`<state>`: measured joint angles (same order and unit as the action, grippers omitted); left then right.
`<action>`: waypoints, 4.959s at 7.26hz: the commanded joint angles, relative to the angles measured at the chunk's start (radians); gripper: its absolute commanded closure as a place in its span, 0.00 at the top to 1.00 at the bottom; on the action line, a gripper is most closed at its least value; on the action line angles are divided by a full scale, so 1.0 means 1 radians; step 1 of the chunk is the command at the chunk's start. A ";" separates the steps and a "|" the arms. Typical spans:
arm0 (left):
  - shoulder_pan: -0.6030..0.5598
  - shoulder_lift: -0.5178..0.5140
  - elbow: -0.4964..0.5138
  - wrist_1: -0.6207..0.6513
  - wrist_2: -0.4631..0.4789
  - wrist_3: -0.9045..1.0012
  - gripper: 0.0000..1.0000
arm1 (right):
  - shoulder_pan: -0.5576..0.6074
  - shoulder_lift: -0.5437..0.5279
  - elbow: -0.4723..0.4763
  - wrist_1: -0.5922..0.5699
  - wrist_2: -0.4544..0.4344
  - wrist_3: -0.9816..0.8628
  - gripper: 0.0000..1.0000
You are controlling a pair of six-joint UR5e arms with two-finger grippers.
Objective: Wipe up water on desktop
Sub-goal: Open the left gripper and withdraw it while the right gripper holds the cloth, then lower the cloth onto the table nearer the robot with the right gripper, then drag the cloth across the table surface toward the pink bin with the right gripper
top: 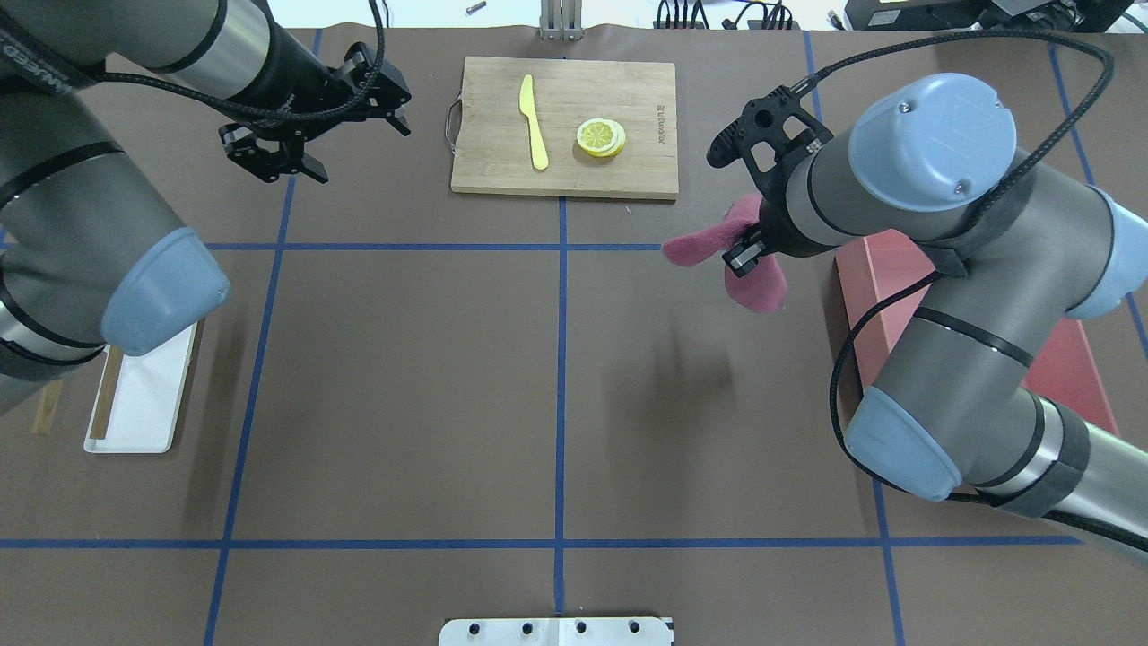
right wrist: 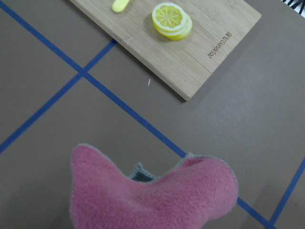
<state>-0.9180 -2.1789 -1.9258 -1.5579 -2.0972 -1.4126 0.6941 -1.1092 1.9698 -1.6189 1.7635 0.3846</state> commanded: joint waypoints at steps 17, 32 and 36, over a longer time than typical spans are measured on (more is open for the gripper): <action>-0.334 0.281 0.157 0.001 0.060 0.820 0.98 | -0.416 0.043 -0.074 0.000 -0.038 0.172 0.00; -0.328 0.274 0.189 -0.007 0.060 0.805 0.98 | -0.035 0.025 -0.383 0.260 0.303 0.251 0.00; -0.328 0.277 0.189 -0.008 0.057 0.804 0.98 | 0.068 0.087 -0.428 0.264 0.326 0.224 0.00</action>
<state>-1.2456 -1.9034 -1.7365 -1.5657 -2.0386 -0.6096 0.7337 -1.0513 1.5436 -1.3587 2.0841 0.6085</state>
